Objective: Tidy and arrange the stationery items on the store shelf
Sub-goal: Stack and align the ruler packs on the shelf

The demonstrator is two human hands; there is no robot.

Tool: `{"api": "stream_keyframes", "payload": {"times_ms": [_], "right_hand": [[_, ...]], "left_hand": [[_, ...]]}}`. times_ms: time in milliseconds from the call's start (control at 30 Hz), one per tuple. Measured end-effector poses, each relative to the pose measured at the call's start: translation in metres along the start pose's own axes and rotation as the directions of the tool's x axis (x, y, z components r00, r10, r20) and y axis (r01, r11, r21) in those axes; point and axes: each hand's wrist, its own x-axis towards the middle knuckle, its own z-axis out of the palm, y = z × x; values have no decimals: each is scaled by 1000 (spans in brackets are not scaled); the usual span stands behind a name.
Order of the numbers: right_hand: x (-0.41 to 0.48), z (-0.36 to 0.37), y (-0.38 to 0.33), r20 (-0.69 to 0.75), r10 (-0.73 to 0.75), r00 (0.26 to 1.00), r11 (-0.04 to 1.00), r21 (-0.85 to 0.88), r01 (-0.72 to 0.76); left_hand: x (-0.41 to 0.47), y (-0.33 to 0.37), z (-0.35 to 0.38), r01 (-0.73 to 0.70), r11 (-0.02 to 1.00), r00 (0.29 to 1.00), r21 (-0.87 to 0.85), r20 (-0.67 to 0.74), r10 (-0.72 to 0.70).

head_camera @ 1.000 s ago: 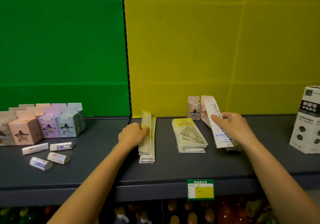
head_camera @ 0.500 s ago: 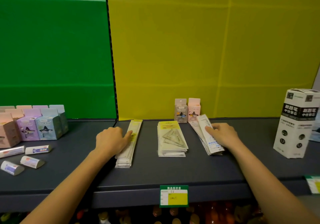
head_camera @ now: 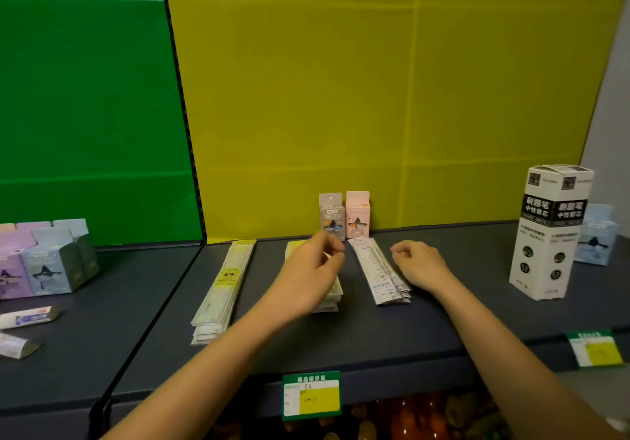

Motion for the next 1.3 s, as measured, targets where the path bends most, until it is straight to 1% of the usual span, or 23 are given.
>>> {"api": "stream_keyframes", "payload": {"times_ms": [67,100,167,233,300,400,433,567,633,733,800,867,967,1000,1067,1167,1300], "right_hand": [[-3,-6,8,85,-25,996,999,-42,28],[-5,-9,12,127,-40,991,997,-59,48],[-8,-13,19,195,-70,978,996,-39,79],[-9,-16,24,242,-99,965,995,11,99],[-9,-15,27,259,-122,958,988,126,92],[-6,-13,28,273,-113,955,934,358,8],[-5,-11,28,283,-97,954,912,409,-29],[-1,-10,26,320,-83,944,804,581,-126],[-1,-12,24,351,-80,933,742,646,-180],[-3,-10,20,428,-114,896,647,717,-260],[-4,-7,17,439,-114,891,617,734,-283],[-2,-3,16,451,-91,888,616,726,-305],[6,-3,18,514,-116,850,558,742,-372],[9,-4,17,517,-111,849,546,746,-382],[16,-5,14,497,-71,865,546,745,-383],[31,-3,8,452,-1,892,565,736,-373],[45,-1,-2,398,55,916,643,687,-337]], "left_hand": [[9,7,25,148,981,981,-126,143,-129],[14,9,38,215,963,965,-161,187,-184],[23,13,60,316,928,936,-195,222,-273],[33,11,78,407,887,906,-217,217,-362],[43,7,92,479,841,877,-251,168,-449],[58,5,103,529,805,841,-269,40,-539],[60,5,104,547,792,825,-271,15,-565],[66,3,108,581,755,791,-304,-8,-612],[68,4,112,557,762,802,-330,-24,-597],[68,9,116,546,744,809,-385,13,-587],[67,10,121,526,747,826,-406,34,-563],[65,12,123,501,746,839,-440,36,-542],[65,15,118,501,697,828,-513,51,-558],[69,15,116,502,684,820,-530,41,-571],[79,12,111,504,662,799,-554,9,-601],[95,8,111,526,654,764,-544,-36,-644],[115,1,117,569,661,725,-490,-82,-684]]}}
